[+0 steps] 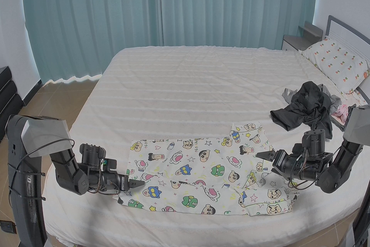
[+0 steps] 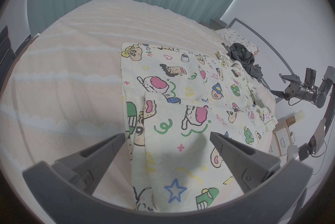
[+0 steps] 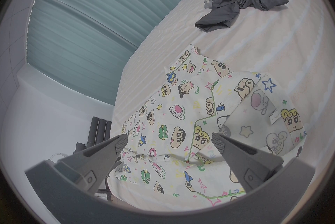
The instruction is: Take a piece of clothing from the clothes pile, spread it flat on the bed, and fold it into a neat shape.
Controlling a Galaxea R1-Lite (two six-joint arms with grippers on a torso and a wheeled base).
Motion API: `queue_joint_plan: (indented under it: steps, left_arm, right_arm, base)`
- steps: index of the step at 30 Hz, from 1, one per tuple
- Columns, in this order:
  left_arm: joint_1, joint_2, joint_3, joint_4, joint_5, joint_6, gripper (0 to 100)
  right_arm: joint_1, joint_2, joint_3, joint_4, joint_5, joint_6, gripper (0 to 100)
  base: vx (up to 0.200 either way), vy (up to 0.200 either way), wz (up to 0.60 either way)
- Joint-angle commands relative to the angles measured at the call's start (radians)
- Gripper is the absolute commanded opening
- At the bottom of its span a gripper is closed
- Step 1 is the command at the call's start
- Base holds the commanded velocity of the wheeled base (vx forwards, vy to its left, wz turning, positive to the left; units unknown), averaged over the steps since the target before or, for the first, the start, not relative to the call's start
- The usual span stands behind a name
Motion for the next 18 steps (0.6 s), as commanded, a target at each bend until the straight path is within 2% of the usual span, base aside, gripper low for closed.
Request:
queue_joint_plan:
  steps: [1, 4, 5, 18]
  left_arm:
    - [0.0, 0.003, 0.007, -0.003, 0.0, 0.0, 100]
    - [0.0, 0.001, 0.012, -0.003, 0.0, 0.0, 100]
    - [0.0, 0.0, 0.016, -0.003, 0.0, -0.002, 0]
    - [0.038, -0.049, 0.116, -0.017, 0.003, 0.0, 0]
  right_arm:
    - [0.001, 0.011, 0.0, -0.002, -0.001, -0.007, 100]
    - [0.001, 0.01, 0.0, -0.002, 0.001, -0.011, 100]
    - [0.001, 0.01, 0.0, -0.002, 0.001, -0.01, 100]
    - [0.007, 0.01, 0.002, -0.002, 0.001, -0.01, 100]
  base:
    - [0.0, 0.0, 0.0]
    - [0.0, 0.0, 0.0]
    - [0.0, 0.0, 0.0]
    - [0.0, 0.0, 0.0]
